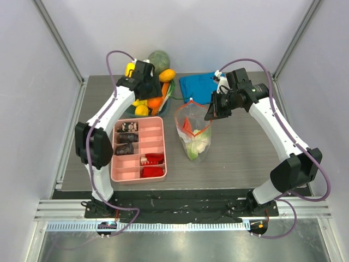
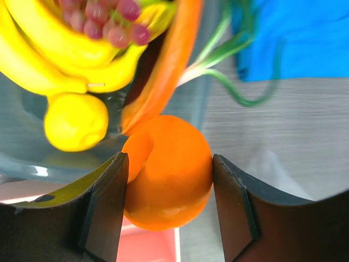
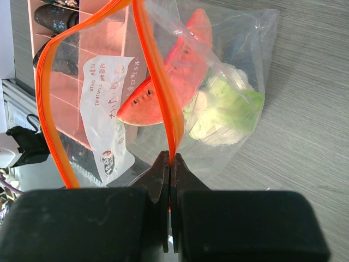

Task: Place the food in the zip-top bag and seal the zipper
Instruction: Pick up the fake fruit from the bin, then place the fake fruit in the zipper food storage bag.

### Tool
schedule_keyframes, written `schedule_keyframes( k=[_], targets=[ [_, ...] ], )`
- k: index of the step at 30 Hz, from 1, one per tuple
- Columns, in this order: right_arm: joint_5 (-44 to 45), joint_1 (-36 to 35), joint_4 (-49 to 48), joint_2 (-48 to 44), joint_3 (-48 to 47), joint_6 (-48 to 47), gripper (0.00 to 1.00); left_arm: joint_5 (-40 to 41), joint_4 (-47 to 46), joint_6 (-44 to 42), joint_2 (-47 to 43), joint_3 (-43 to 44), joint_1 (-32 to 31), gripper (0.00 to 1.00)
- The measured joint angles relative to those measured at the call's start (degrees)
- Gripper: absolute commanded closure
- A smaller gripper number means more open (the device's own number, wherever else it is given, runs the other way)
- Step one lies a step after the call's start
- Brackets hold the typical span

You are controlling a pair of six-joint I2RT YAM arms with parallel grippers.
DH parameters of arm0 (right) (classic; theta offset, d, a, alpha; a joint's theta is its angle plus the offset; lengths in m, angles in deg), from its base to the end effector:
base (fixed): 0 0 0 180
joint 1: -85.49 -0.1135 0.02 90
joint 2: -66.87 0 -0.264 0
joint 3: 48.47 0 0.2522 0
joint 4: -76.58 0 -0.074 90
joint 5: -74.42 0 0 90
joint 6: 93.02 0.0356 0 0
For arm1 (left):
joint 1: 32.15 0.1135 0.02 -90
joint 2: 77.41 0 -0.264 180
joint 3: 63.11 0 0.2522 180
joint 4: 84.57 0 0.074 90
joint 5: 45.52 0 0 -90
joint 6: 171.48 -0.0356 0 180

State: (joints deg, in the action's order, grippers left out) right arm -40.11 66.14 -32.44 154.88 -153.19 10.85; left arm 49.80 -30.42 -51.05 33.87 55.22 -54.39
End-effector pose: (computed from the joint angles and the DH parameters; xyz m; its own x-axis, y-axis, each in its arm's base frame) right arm 0.2918 0.1182 0.3635 -0.8707 -0.0746 -0.4861 -0.3311 0.8198 0.4672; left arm 0.4091 -0.1637 0.3103 -0.7459 -0.2398 -0.6214 -0.0688 0.9557 -0.2862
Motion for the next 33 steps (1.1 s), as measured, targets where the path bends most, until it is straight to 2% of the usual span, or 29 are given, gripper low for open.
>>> schedule_keyframes(
  k=[3,9,16,21,22,24,25,33],
  targets=[
    [0.0,0.0,0.0,0.0,0.0,0.0,0.99,-1.57,0.55,-0.74,-3.91,1.46,-0.02,0.5],
    [0.11,0.0,-0.04,0.0,0.0,0.0,0.99,-10.05,0.39,0.0,-9.88,3.23,-1.11,0.48],
    [0.46,0.0,-0.15,0.13,0.0,0.02,0.99,-17.11,-1.97,1.29,-15.45,3.23,-10.16,0.45],
    [0.85,-0.02,-0.15,0.15,0.0,0.02,0.99,-19.04,-3.48,1.2,-16.06,2.45,-16.28,0.3],
    [0.94,-0.02,-0.15,0.15,0.0,0.02,0.99,-19.28,-3.48,1.16,-16.06,2.03,-16.68,0.21],
    [1.11,-0.02,-0.15,0.15,0.0,0.0,0.99,-19.91,-3.26,0.92,-15.96,1.07,-17.0,0.12],
    [1.16,-0.02,-0.15,0.15,0.0,0.0,0.99,-20.06,-2.93,0.9,-15.74,0.98,-17.0,0.02],
    [1.53,-0.02,-0.13,0.15,0.0,-0.07,0.99,-19.21,-1.88,-2.36,-15.76,1.05,-15.63,0.0]
  ],
)
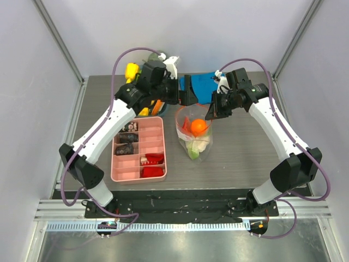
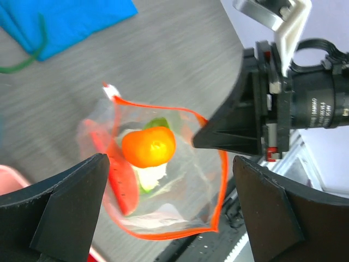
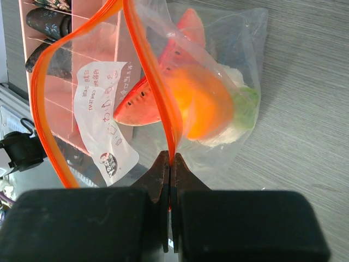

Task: Place the food in the zip-top bag and seal the zipper
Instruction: Place the fake fruit in the zipper food storage bag, then pick up the fake fruit from the bin.

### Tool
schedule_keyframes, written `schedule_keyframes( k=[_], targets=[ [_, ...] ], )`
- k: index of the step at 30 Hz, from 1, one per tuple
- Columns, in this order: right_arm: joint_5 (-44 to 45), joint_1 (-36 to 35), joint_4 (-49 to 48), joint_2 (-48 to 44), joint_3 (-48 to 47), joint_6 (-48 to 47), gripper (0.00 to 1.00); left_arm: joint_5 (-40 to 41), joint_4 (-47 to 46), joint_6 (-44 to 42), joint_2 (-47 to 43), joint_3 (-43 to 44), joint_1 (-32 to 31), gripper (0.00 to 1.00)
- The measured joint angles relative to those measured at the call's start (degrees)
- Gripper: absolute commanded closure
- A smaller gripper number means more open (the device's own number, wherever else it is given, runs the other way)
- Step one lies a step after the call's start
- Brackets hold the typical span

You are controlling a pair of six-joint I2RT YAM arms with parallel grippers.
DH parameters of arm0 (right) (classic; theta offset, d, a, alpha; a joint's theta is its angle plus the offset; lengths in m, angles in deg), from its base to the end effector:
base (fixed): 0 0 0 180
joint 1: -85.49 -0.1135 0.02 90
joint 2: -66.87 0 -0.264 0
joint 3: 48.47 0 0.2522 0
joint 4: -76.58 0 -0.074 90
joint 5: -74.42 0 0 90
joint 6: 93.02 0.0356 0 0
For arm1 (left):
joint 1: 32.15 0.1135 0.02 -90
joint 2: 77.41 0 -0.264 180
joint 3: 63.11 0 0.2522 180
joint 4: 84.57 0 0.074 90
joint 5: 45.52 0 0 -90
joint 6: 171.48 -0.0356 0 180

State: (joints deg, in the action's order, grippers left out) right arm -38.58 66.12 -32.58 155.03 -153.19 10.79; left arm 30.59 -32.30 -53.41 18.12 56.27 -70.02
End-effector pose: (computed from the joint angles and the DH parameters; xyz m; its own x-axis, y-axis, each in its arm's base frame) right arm 0.2931 0.1178 0.3626 -0.8680 -0.0723 -0.4912 -0.3226 0.8341 0.4474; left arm 0.2881 -0.2348 0.4266 -0.6903 -0.0418 -0.7223 0.4961 0.6993 -0.5147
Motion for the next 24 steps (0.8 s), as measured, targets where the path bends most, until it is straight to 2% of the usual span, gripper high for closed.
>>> schedule_keyframes(
  k=[3,8,12,15,24],
  targets=[
    [-0.02,0.0,0.0,0.0,0.0,0.0,0.99,0.02,-0.09,-1.64,-1.14,-0.15,3.52,0.0],
    [-0.02,0.0,0.0,0.0,0.0,-0.02,0.99,0.52,-0.55,-3.08,-3.3,-3.28,15.3,0.04],
    [-0.02,0.0,0.0,0.0,0.0,-0.02,0.99,4.31,0.04,-5.07,-0.55,-6.56,22.95,0.04],
    [-0.02,0.0,-0.02,-0.02,0.0,-0.02,0.99,8.83,0.33,-8.9,6.93,-8.24,23.78,0.03],
    [0.02,0.0,0.0,-0.02,0.0,-0.04,0.99,14.27,-0.33,-13.46,19.08,-9.35,23.74,0.05]
  ],
)
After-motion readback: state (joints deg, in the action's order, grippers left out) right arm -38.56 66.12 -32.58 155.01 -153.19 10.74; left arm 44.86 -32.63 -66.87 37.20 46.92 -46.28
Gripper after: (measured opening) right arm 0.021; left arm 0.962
